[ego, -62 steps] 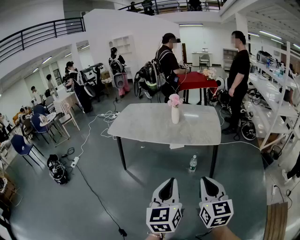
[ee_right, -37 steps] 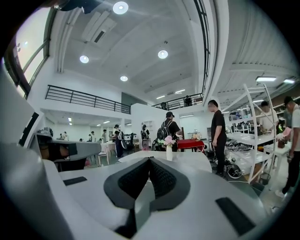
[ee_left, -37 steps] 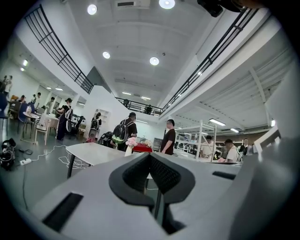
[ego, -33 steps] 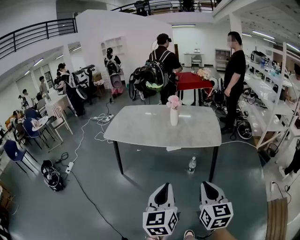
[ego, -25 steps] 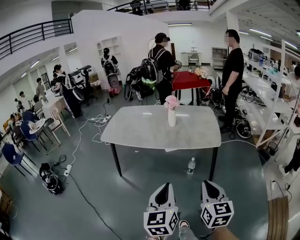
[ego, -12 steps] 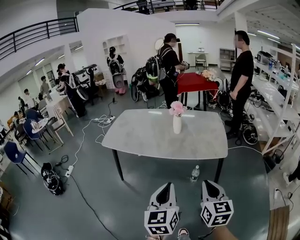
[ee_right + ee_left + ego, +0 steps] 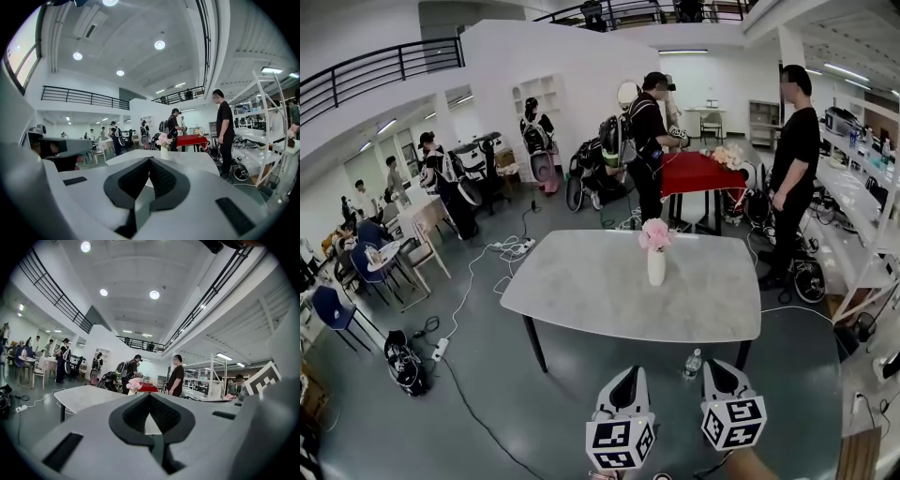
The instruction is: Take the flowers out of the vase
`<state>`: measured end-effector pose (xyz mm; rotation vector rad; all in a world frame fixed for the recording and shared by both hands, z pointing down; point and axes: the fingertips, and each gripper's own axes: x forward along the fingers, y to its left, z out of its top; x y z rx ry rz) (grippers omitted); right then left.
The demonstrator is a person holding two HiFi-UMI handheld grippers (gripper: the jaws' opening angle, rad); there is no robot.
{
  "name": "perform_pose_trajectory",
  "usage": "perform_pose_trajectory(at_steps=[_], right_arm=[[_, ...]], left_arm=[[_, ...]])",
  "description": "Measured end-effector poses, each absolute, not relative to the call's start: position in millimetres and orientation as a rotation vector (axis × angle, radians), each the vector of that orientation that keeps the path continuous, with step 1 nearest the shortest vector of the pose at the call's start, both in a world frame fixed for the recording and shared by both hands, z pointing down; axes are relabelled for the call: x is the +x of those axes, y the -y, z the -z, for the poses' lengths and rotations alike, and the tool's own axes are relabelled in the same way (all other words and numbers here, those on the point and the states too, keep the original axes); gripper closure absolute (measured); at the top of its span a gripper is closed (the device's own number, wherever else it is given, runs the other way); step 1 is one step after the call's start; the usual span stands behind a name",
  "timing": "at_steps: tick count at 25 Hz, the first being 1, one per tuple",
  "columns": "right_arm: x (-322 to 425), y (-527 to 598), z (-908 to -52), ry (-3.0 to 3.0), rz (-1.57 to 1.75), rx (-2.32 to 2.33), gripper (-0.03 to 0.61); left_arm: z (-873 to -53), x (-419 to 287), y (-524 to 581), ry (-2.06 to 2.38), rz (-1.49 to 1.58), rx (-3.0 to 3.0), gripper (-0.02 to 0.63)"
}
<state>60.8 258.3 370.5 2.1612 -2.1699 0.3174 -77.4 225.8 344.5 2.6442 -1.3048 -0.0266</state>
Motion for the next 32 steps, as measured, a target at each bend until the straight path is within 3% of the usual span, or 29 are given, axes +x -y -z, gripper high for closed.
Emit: perform_pose_trajectory(at_steps=[32], right_arm=[[138,-132,-403,2.178,-0.412,2.112,0.561]], left_arm=[[-370,-19,-92,1.367,-0.023,2.596,0.61]])
